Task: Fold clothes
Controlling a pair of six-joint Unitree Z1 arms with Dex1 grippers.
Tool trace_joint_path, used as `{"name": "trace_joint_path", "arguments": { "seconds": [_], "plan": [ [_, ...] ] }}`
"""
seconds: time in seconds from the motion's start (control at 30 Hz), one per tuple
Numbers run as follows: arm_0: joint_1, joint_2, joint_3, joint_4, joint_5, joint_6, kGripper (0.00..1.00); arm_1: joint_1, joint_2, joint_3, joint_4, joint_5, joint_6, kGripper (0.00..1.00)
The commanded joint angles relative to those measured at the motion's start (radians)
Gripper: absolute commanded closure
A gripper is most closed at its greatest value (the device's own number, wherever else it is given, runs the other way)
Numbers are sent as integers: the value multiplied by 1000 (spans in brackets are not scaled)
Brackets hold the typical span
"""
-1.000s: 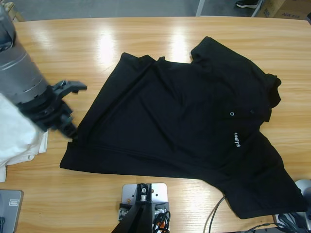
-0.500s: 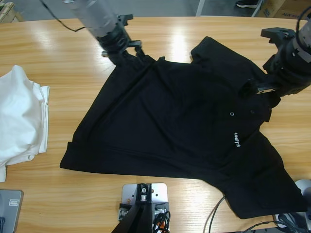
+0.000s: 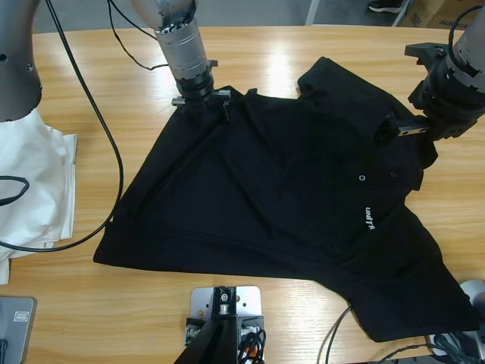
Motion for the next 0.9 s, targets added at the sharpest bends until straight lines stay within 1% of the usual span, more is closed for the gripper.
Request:
{"name": "trace_joint_path", "arguments": {
  "seconds": [0.03, 0.13, 0.27, 0.43, 0.5, 0.53, 0.63, 0.7, 0.73, 0.77, 0.83, 0.9],
  "plan": [
    [40, 119, -187, 109, 147, -143, 32, -11, 41, 8, -6, 8, -17, 4],
    [106, 117, -210, 109, 153, -204, 32, -11, 41, 36, -8, 15, -18, 3],
    [174, 110, -246, 133, 140, -227, 32, -10, 42, 74, -29, 21, -17, 4],
    [218, 105, -243, 155, 140, -238, 32, -11, 54, 74, -39, 22, -19, 4],
    [233, 98, -243, 155, 140, -240, 32, -14, 79, 71, -50, 19, -29, 4],
    [239, 94, -244, 155, 140, -238, 32, -26, 112, 67, -69, 17, -58, 4],
    [240, 86, -243, 156, 139, -231, 32, -88, 206, 67, -139, 15, -122, 16],
    [236, 76, -240, 156, 138, -229, 32, -156, 287, 45, -161, 62, -181, 109],
    [233, 72, -239, 156, 138, -229, 32, -182, 312, 39, -165, 75, -188, 119],
    [225, 67, -237, 156, 137, -228, 32, -210, 336, 35, -181, 90, -199, 150],
    [204, 60, -227, 157, 137, -229, 32, -244, 381, 2, -197, 106, -223, 151],
    [185, 57, -210, 158, 135, -239, 32, -262, 448, -72, -175, 136, -254, 151]
  ]
}}
